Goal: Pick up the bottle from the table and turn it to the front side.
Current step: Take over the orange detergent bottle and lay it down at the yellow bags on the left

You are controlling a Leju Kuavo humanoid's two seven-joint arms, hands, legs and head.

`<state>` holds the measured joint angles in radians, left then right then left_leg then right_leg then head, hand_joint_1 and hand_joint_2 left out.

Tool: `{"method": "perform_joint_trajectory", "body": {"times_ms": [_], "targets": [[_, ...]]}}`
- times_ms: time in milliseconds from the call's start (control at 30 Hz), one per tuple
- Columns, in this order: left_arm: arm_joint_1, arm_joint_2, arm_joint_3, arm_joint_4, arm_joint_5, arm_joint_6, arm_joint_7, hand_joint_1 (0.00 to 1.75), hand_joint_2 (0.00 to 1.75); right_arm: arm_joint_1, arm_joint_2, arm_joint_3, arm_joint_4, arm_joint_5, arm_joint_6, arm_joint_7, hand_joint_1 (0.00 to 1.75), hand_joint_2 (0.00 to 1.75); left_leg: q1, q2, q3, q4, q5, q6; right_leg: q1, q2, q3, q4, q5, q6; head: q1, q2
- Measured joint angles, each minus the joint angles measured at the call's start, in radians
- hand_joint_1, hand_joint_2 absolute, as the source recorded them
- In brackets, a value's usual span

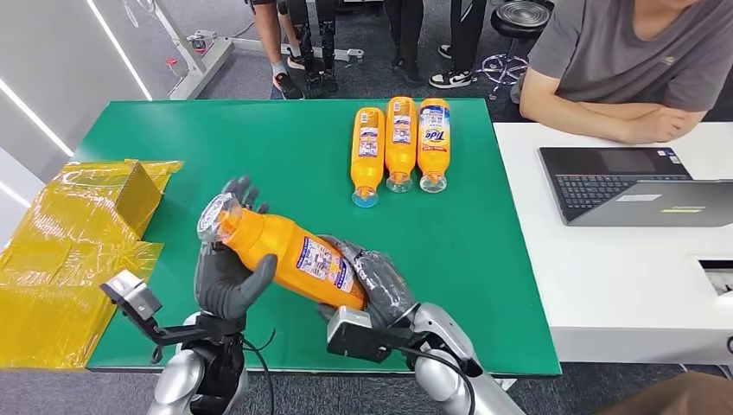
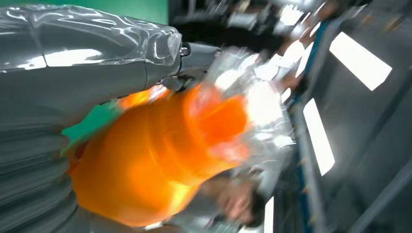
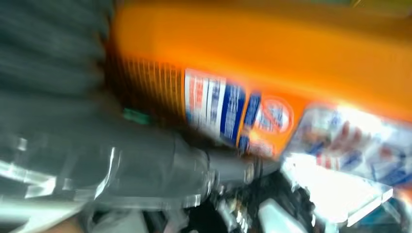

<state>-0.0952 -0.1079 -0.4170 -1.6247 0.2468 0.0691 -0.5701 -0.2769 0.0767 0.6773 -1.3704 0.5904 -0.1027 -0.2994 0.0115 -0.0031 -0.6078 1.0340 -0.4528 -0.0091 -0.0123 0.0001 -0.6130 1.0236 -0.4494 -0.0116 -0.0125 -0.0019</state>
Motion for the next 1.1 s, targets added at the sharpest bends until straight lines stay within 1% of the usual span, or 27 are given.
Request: {"method": "perform_joint_trajectory", "body": {"times_ms": [100, 233, 367, 533, 767, 967, 1100], "targets": [[0.004, -0.002, 0.0, 0.005, -0.002, -0.027, 0.012, 0.05, 1.75, 0.004, 0.0, -0.001, -0.006, 0.002, -0.004, -0.01, 1.75, 1.75, 0.0, 0.0, 0.0, 0.0, 0.0, 0.0, 0.0, 0.0, 0.0, 0.0, 0.0, 0.0, 0.0, 0.0], [0.005, -0.003, 0.0, 0.01, -0.002, -0.035, 0.016, 0.0, 1.75, 0.005, 0.0, -0.003, -0.008, 0.004, -0.006, -0.014, 1.75, 1.75, 0.0, 0.0, 0.0, 0.0, 0.0, 0.0, 0.0, 0.0, 0.0, 0.0, 0.0, 0.0, 0.0, 0.0], [-0.012, -0.011, 0.0, 0.05, 0.004, -0.124, 0.045, 0.0, 1.75, 0.005, 0.006, -0.013, -0.01, 0.026, -0.007, -0.04, 1.75, 1.75, 0.0, 0.0, 0.0, 0.0, 0.0, 0.0, 0.0, 0.0, 0.0, 0.0, 0.0, 0.0, 0.0, 0.0], [-0.041, -0.02, 0.0, 0.086, 0.024, -0.168, 0.062, 0.0, 1.75, -0.001, 0.014, -0.026, 0.0, 0.054, 0.034, -0.017, 1.75, 1.75, 0.0, 0.0, 0.0, 0.0, 0.0, 0.0, 0.0, 0.0, 0.0, 0.0, 0.0, 0.0, 0.0, 0.0], [-0.054, -0.029, 0.002, 0.12, 0.012, -0.163, 0.074, 0.0, 1.75, -0.015, 0.022, -0.035, 0.034, 0.09, 0.082, 0.034, 1.75, 1.75, 0.0, 0.0, 0.0, 0.0, 0.0, 0.0, 0.0, 0.0, 0.0, 0.0, 0.0, 0.0, 0.0, 0.0], [-0.065, -0.036, 0.025, 0.122, -0.022, -0.106, 0.07, 0.0, 1.75, -0.027, 0.028, -0.036, 0.086, 0.118, 0.137, 0.064, 1.75, 1.75, 0.0, 0.0, 0.0, 0.0, 0.0, 0.0, 0.0, 0.0, 0.0, 0.0, 0.0, 0.0, 0.0, 0.0], [-0.071, -0.037, 0.033, 0.122, -0.031, -0.082, 0.062, 0.0, 1.75, -0.032, 0.035, -0.034, 0.116, 0.124, 0.147, 0.068, 1.75, 1.75, 0.0, 0.0, 0.0, 0.0, 0.0, 0.0, 0.0, 0.0, 0.0, 0.0, 0.0, 0.0, 0.0, 0.0]]}}
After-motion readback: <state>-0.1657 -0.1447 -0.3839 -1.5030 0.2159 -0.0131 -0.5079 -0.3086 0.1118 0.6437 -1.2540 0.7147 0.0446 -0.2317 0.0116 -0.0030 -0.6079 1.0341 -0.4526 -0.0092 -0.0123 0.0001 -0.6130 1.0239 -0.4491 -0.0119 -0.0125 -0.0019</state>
